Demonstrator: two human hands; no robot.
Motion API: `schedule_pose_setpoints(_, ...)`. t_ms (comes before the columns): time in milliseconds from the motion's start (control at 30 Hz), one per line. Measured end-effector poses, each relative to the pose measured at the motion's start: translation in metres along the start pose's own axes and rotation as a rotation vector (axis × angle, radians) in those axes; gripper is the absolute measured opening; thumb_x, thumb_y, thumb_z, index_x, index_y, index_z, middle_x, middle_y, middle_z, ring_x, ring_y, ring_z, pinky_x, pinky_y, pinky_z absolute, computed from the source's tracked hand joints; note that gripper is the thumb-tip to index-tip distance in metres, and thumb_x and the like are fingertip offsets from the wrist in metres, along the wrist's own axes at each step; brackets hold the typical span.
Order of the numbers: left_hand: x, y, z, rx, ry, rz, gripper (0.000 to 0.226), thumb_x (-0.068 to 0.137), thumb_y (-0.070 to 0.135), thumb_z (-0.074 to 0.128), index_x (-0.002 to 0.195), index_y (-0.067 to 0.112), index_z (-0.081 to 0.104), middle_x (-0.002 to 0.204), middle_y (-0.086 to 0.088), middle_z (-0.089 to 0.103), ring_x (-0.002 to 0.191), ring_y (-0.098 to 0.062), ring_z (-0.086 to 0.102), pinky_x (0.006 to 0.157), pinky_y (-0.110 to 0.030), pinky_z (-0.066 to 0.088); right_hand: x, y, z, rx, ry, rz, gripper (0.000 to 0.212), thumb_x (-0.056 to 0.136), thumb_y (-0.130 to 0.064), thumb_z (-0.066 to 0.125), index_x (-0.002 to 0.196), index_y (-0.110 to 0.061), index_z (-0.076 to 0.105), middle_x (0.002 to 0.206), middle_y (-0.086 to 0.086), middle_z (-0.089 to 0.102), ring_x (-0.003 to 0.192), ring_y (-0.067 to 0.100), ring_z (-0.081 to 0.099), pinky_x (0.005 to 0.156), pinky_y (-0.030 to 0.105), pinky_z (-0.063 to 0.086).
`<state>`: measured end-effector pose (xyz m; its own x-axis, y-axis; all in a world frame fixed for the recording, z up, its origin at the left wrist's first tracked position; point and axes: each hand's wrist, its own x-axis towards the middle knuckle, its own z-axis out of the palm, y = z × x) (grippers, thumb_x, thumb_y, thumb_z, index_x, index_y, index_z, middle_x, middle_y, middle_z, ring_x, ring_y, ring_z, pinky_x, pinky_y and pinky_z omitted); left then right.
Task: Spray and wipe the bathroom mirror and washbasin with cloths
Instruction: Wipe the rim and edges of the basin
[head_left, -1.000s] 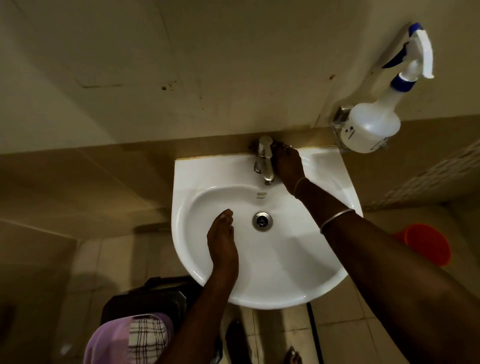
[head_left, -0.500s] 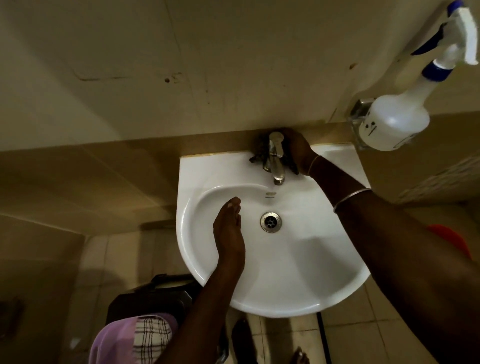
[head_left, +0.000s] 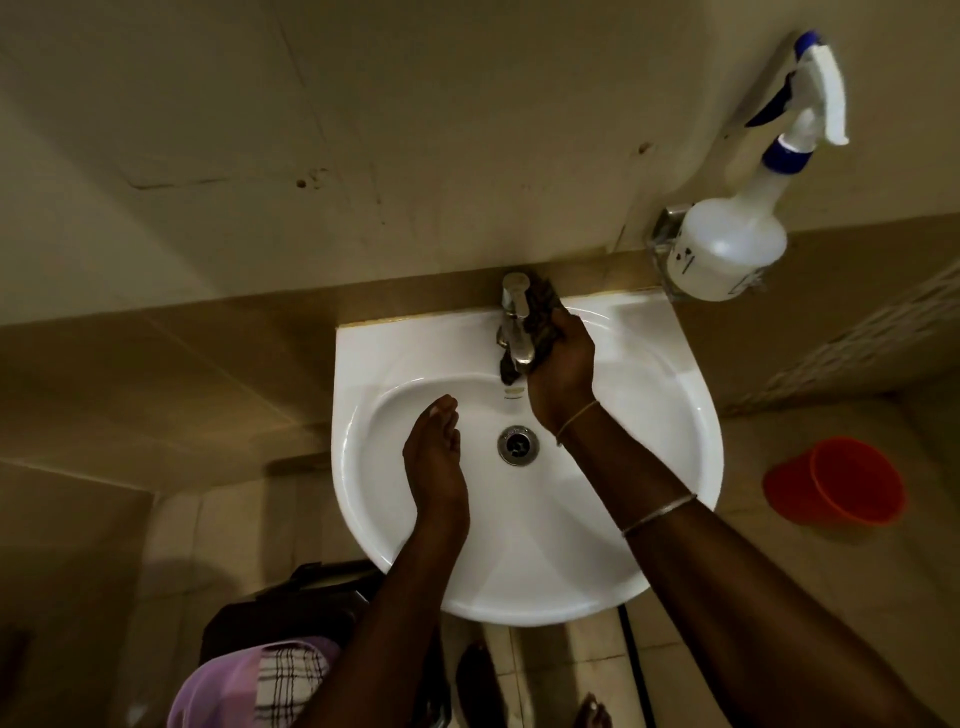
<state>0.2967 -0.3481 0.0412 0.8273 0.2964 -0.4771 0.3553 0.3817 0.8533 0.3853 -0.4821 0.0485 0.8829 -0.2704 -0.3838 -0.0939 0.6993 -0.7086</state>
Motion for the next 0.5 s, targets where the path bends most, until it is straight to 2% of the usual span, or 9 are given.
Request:
schedule_pose_setpoints(67,-0.002,-0.001,0.001,0.006,-0.002,-0.005,0.026,0.109,0.023,0.047,0.119,0.022,0.071,0.130,-0.003,0.071,0.126,-0.017,0.064,0.114,-0.035,0.046,-0.009,0.002,-0.007,0.015,-0.002,-0.013,0.032,0.107,-0.020,0.038,0.125,-0.012,0.063,0.113,0.009,0.070,0.106,0.027,0.063,0.094,0.040,0.049)
schedule_pose_setpoints(133,-0.003,-0.001,0.001,0.002,-0.007,-0.013,0.027,0.109,0.022,0.047,0.121,0.020,0.071,0.130,-0.003,0.071,0.126,-0.017,0.064,0.114,-0.035,0.046,-0.014,0.005,-0.014,-0.031,0.022,-0.050,0.030,0.106,-0.012,0.040,0.125,-0.008,0.062,0.113,0.009,0.070,0.110,0.027,0.062,0.104,0.042,0.045)
schedule_pose_setpoints(233,-0.005,-0.001,-0.002,-0.008,-0.012,-0.016,0.029,0.108,0.022,0.048,0.126,0.015,0.070,0.130,-0.004,0.071,0.126,-0.017,0.063,0.115,-0.036,0.045,-0.021,0.000,-0.012,-0.141,0.013,-0.156,0.025,0.102,-0.008,0.045,0.112,-0.012,0.067,0.095,-0.005,0.077,0.094,0.010,0.070,0.089,0.027,0.052)
schedule_pose_setpoints(300,-0.006,-0.002,-0.003,-0.005,-0.010,-0.017,0.030,0.108,0.022,0.048,0.128,0.013,0.069,0.129,-0.004,0.071,0.125,-0.017,0.064,0.115,-0.036,0.045,-0.018,-0.007,-0.005,-0.161,0.010,-0.174,0.024,0.103,-0.006,0.044,0.112,-0.009,0.066,0.093,-0.005,0.075,0.086,0.003,0.071,0.080,0.019,0.054)
schedule_pose_setpoints(333,-0.006,-0.002,-0.005,-0.004,-0.009,-0.021,0.031,0.108,0.022,0.048,0.129,0.013,0.069,0.129,-0.004,0.071,0.125,-0.017,0.064,0.115,-0.036,0.045,-0.017,-0.011,0.001,-0.164,0.003,-0.175,0.024,0.103,-0.007,0.044,0.116,-0.007,0.065,0.096,-0.002,0.074,0.089,0.005,0.071,0.084,0.020,0.056)
schedule_pose_setpoints(400,-0.008,-0.002,-0.006,-0.008,-0.012,-0.029,0.031,0.108,0.021,0.048,0.128,0.013,0.069,0.129,-0.004,0.071,0.126,-0.017,0.063,0.115,-0.036,0.045,-0.011,-0.022,0.014,-0.167,-0.028,-0.180,0.026,0.098,-0.014,0.050,0.117,-0.009,0.067,0.101,-0.001,0.075,0.100,0.016,0.069,0.098,0.034,0.053)
schedule_pose_setpoints(433,-0.008,-0.002,-0.007,-0.009,-0.012,-0.033,0.031,0.109,0.021,0.047,0.128,0.013,0.069,0.129,-0.003,0.071,0.126,-0.017,0.063,0.115,-0.036,0.045,-0.006,-0.025,0.019,-0.176,-0.052,-0.171,0.026,0.096,-0.017,0.051,0.115,-0.012,0.068,0.100,-0.002,0.077,0.101,0.019,0.069,0.098,0.038,0.052)
schedule_pose_setpoints(500,-0.010,-0.002,-0.009,-0.012,-0.013,-0.039,0.031,0.109,0.021,0.047,0.128,0.013,0.069,0.130,-0.004,0.071,0.127,-0.017,0.063,0.115,-0.035,0.045,0.000,-0.034,0.026,-0.236,-0.094,-0.150,0.030,0.092,-0.021,0.050,0.115,-0.012,0.067,0.096,-0.001,0.077,0.092,0.021,0.069,0.085,0.034,0.054)
